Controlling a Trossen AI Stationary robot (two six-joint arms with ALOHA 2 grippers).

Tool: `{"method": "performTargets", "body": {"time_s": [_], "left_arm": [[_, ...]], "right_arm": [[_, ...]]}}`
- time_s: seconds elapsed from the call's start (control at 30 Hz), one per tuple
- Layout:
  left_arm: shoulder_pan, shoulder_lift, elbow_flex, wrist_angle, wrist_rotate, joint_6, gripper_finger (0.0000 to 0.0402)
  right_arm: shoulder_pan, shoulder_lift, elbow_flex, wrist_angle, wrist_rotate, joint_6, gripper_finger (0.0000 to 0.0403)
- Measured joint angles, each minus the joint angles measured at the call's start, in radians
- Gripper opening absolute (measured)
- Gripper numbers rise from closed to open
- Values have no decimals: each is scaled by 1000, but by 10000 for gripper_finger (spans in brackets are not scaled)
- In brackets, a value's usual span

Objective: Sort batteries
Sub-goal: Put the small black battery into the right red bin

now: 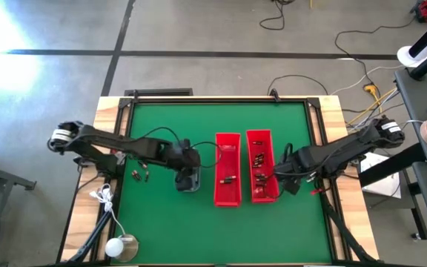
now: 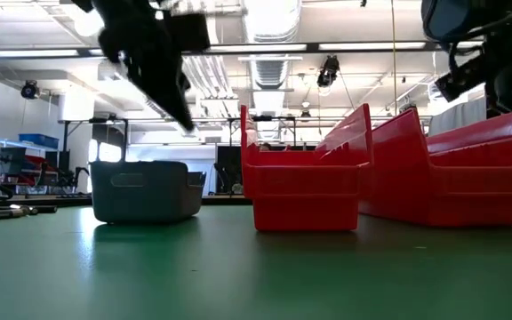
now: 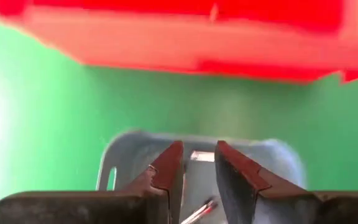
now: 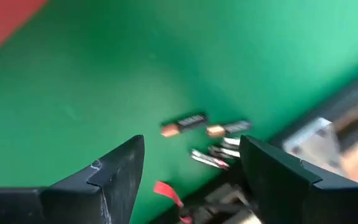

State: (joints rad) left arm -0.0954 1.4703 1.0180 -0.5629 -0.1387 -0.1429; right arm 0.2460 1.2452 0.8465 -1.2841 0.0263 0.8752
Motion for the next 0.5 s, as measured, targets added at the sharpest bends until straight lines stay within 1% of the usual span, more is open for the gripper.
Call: {"method": "performTargets", "body": {"time_s": [0.07,0.17,0.3,0.5], "left_arm": [[-17,-39,0,21,-1,0,73],[-47,-87,0,58,-1,0,73],[-88,-124,0,111,-6,0,73],[-128,-130,0,147,-10,3,73]], "right_arm": [[-13,-27,-37,46,-9,-31,254],[-27,-49,-71,28,-8,-111,260],[-31,-50,-98,46,-2,-238,279],[-31,-14,-170,126,-8,-298,319]]}}
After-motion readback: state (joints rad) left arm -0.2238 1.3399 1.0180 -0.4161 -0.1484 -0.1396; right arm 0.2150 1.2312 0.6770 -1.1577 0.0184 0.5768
